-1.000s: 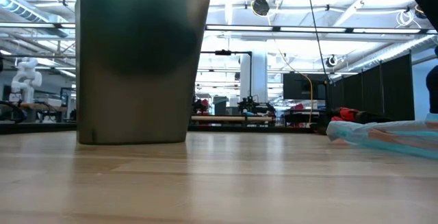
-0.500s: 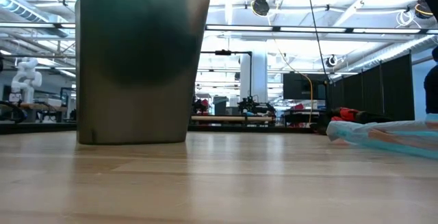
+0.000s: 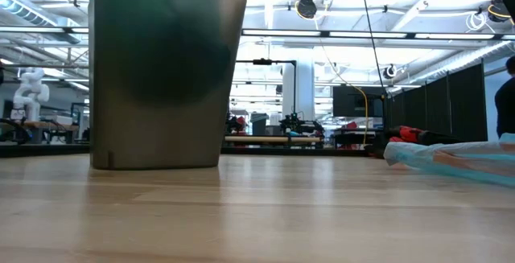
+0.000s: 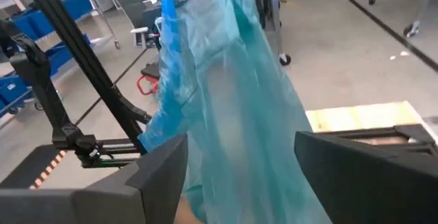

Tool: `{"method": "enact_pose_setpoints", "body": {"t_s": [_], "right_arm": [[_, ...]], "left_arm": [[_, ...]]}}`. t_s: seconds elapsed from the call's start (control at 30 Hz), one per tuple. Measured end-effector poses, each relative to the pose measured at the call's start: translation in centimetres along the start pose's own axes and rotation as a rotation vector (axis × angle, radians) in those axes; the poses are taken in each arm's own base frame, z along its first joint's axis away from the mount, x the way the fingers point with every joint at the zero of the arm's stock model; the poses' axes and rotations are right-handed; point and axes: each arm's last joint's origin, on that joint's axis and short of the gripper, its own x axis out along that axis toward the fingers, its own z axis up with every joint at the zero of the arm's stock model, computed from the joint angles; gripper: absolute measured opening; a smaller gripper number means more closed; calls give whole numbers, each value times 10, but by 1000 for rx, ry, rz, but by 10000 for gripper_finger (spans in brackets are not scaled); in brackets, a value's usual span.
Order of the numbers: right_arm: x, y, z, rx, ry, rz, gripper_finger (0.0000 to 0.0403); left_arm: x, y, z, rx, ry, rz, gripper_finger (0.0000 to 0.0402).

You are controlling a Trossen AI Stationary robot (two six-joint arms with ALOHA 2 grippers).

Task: Place trash/remove bag and relplace
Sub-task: Close the blue trash bag in the trash bin

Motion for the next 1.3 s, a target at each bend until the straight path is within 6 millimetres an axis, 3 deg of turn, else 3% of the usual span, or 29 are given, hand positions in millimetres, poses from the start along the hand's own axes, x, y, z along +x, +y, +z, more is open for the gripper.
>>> {"method": "enact_pose_setpoints", "body": {"t_s": [0.17, 0.5, 0.63, 0.77, 0.83, 1.0, 1.3], "right_arm": [[7, -2, 0, -4, -32, 6, 260], [41, -13, -14, 42, -44, 60, 252], [48, -13, -24, 18, 14, 49, 189], [54, -15, -29, -12, 34, 10, 54], [56, -16, -31, -16, 36, 8, 16], [62, -20, -38, -13, 73, -39, 2], [91, -34, -75, 37, 231, -86, 0]], "left_arm": [[0, 0, 0, 0, 0, 0, 0], [0, 0, 0, 0, -1, 0, 0], [0, 0, 0, -1, -4, 3, 0], [0, 0, 1, -2, -11, 7, 0], [0, 0, 1, -2, -12, 7, 0], [0, 0, 2, -4, -18, 7, 0], [-5, 1, 5, -5, -56, 6, 0]]}}
